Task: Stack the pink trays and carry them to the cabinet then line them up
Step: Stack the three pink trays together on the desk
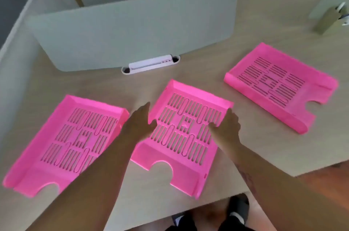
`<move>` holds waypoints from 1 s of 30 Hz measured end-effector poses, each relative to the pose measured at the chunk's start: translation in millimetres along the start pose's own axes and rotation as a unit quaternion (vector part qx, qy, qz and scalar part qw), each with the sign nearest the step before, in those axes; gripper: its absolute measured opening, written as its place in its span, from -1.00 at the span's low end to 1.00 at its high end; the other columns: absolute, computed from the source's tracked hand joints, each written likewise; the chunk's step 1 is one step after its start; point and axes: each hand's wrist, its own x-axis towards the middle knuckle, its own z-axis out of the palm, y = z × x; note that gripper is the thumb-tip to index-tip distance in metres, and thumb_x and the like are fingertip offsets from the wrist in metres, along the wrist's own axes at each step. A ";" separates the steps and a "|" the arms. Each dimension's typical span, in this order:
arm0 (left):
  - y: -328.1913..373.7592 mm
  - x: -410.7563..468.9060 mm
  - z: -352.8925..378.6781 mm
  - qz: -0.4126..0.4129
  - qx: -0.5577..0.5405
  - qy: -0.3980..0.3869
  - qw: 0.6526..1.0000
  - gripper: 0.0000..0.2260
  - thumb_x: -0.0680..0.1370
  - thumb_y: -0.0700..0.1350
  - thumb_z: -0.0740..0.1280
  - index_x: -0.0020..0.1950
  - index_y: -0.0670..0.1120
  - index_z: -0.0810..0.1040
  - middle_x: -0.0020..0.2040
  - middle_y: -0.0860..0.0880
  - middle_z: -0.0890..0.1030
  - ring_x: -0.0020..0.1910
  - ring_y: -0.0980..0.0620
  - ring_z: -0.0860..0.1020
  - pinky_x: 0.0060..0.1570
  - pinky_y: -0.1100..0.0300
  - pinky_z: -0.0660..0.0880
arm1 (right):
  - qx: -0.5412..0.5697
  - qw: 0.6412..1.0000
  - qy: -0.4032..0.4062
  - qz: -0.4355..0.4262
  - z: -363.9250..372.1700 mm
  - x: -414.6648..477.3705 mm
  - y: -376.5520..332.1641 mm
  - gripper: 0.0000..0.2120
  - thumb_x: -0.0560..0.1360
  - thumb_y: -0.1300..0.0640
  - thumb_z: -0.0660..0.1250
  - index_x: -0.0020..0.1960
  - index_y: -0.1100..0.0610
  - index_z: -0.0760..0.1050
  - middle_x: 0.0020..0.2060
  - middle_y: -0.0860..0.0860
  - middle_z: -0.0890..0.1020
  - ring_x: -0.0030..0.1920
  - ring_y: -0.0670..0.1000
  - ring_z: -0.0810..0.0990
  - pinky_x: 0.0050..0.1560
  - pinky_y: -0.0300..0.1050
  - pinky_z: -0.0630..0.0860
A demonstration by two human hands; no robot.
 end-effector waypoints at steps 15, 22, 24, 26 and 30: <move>-11.0 8.2 20.5 -0.044 -0.101 0.065 0.992 -0.74 0.63 -0.22 0.22 0.31 -0.17 0.52 0.02 -0.12 0.66 -0.41 0.09 0.56 -0.42 0.16 0.58 | 0.088 0.987 0.048 0.126 61.6 4.4 47.9 -0.74 0.42 0.32 0.23 0.10 0.21 0.43 -0.03 0.11 0.54 -0.11 0.21 0.67 -0.20 0.14 0.69; -4.2 -4.5 18.8 -0.095 -0.192 0.101 0.972 -0.79 0.61 -0.21 0.24 0.20 -0.08 0.58 -0.18 0.07 0.66 -0.34 0.05 0.66 -0.38 0.09 0.64 | 0.014 0.999 0.034 0.037 47.9 68.8 49.1 -0.81 0.39 0.24 0.18 -0.03 0.18 0.47 -0.12 0.15 0.61 -0.21 0.20 0.68 -0.30 0.14 0.68; 1.8 -9.2 19.3 -0.114 -0.203 0.119 0.965 -0.80 0.61 -0.22 0.23 0.17 -0.07 0.58 -0.25 0.17 0.58 -0.43 0.11 0.59 -0.48 0.25 0.50 | -0.008 1.000 0.025 0.015 22.9 60.3 13.3 -0.80 0.38 0.33 0.19 -0.02 0.20 0.46 -0.09 0.14 0.59 -0.17 0.21 0.67 -0.23 0.16 0.68; 6.0 -11.5 20.5 -0.127 -0.211 0.134 0.960 -0.79 0.60 -0.25 0.23 0.17 -0.10 0.58 -0.26 0.16 0.57 -0.48 0.14 0.52 -0.54 0.31 0.40 | -0.024 1.000 0.014 0.001 7.9 62.0 -7.0 -0.75 0.40 0.41 0.17 0.05 0.24 0.43 -0.04 0.15 0.56 -0.10 0.22 0.64 -0.12 0.22 0.65; 16.4 -17.2 24.2 -0.164 -0.239 0.166 0.943 -0.80 0.56 -0.29 0.25 0.12 -0.14 0.59 -0.28 0.07 0.59 -0.46 0.07 0.50 -0.50 0.18 0.51 | -0.060 0.997 -0.025 -0.032 -9.5 76.1 -26.7 -0.70 0.45 0.43 0.16 0.15 0.27 0.43 0.06 0.18 0.55 0.01 0.22 0.62 0.00 0.22 0.62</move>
